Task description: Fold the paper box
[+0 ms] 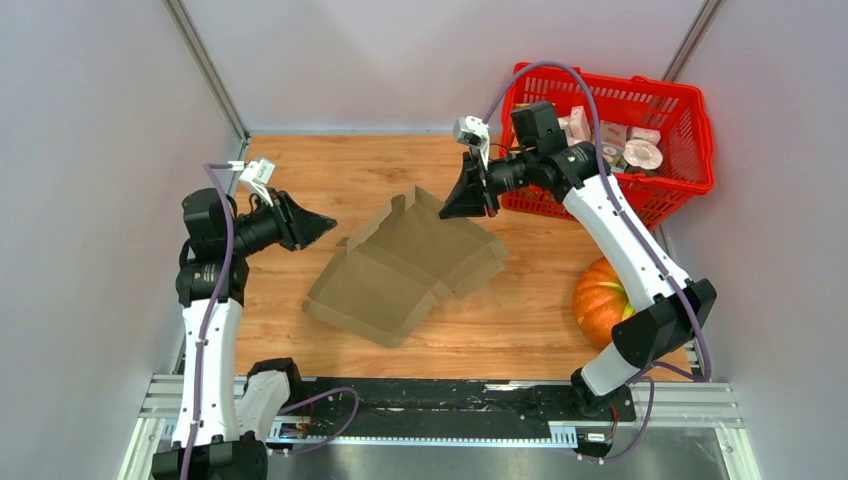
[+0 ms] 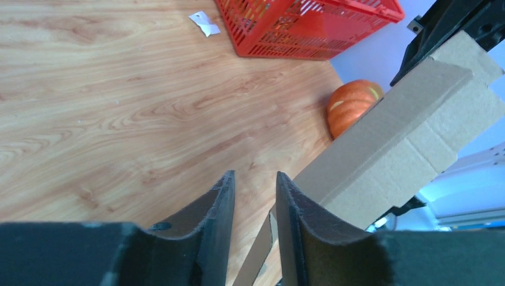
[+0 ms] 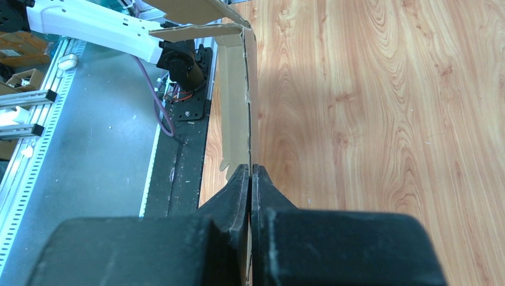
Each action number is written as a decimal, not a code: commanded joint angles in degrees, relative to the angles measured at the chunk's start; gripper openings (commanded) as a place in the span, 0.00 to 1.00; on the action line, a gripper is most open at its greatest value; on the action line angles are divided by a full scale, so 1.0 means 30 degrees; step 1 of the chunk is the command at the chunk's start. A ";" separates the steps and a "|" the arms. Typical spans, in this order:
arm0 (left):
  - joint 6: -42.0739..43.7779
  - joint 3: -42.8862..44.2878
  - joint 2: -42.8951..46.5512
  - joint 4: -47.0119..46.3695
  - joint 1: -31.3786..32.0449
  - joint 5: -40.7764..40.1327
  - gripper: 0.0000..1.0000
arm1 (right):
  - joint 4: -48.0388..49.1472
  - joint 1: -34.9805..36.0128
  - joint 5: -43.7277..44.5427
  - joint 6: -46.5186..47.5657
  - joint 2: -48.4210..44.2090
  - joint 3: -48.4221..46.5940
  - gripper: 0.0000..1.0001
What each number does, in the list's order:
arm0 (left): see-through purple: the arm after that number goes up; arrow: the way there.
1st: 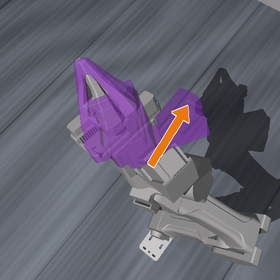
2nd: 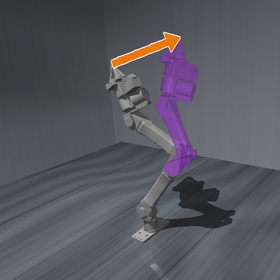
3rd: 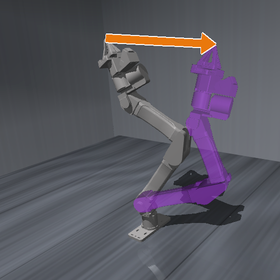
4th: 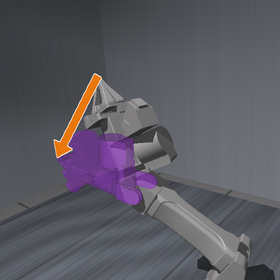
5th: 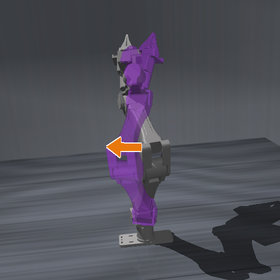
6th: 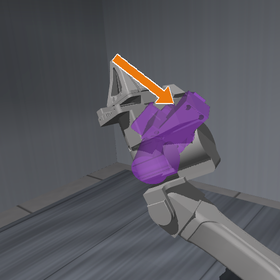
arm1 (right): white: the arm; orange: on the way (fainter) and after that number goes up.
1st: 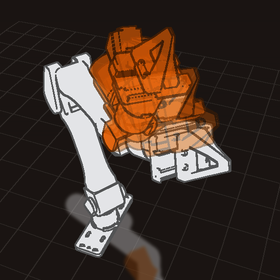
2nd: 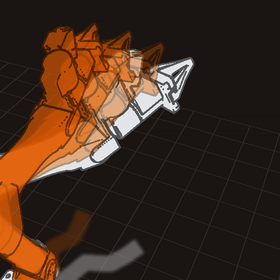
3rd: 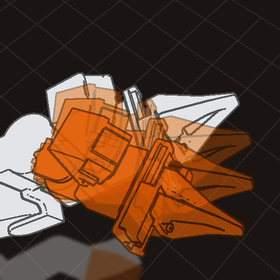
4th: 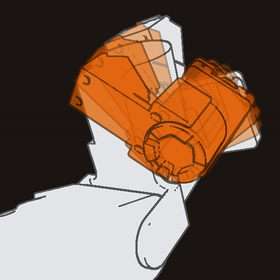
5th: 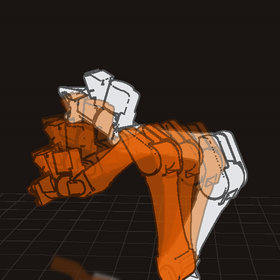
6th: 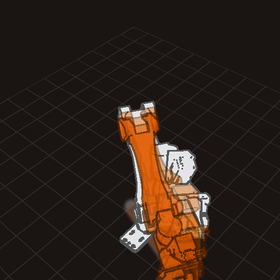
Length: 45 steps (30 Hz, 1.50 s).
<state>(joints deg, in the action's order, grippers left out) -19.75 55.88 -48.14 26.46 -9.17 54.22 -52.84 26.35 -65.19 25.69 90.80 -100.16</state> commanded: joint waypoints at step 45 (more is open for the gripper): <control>-0.1467 -0.0198 0.0523 -0.0461 0.1301 0.2518 0.37 | 0.1646 -0.0873 -0.1357 -0.1621 -0.0327 -0.0598 0.00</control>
<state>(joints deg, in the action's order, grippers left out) -18.87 54.15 -45.69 31.59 -2.50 58.85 -49.87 24.03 -68.23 21.15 90.76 -101.01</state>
